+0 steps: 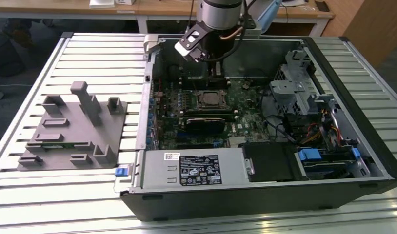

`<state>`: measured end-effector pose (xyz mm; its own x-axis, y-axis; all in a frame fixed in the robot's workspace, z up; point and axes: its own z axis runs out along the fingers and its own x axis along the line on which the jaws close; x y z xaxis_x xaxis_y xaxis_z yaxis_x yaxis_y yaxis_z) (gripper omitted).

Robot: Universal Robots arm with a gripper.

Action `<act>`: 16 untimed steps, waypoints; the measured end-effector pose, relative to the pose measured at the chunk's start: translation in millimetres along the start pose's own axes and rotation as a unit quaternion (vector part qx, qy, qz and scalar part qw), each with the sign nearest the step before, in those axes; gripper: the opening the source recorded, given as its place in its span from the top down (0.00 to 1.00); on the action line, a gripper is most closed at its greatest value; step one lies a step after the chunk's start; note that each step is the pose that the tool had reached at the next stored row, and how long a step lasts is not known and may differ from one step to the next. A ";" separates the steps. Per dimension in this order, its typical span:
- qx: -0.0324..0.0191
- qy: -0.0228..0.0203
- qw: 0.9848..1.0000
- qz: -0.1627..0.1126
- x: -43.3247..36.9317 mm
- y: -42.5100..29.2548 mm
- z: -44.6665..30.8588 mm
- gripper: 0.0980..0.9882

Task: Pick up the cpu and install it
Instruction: 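Install the first cpu locking lever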

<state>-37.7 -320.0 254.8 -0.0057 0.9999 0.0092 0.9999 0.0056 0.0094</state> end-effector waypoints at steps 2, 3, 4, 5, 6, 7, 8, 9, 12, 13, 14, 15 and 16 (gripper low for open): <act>0.000 0.000 1.000 0.000 0.0 0.0 -3.6 0.99; 0.000 0.000 1.000 0.000 0.1 0.1 -5.2 0.99; 0.000 0.000 1.000 0.000 0.1 0.1 -6.9 0.99; 0.000 0.000 1.000 0.000 0.1 0.1 -8.6 0.99; 0.000 0.000 1.000 0.000 0.1 0.1 -10.5 0.99; 0.000 0.000 1.000 0.000 0.1 0.1 -12.2 0.99; 0.000 0.000 1.000 0.000 0.1 0.1 -13.7 0.99; 0.000 0.000 1.000 0.000 0.1 0.2 -14.9 0.99; 0.000 0.000 1.000 0.000 0.1 0.2 -15.7 0.99; 0.000 0.000 1.000 -0.001 0.1 0.2 -15.8 0.99; 0.000 0.000 1.000 -0.005 0.2 0.2 -15.7 0.99; 0.000 0.000 1.000 -0.013 0.1 0.2 -15.8 0.99; 0.000 0.000 1.000 -0.022 0.1 0.2 -15.8 0.99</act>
<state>-37.7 -320.0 270.6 -0.0492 0.9987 0.0090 0.9988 0.0491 0.0093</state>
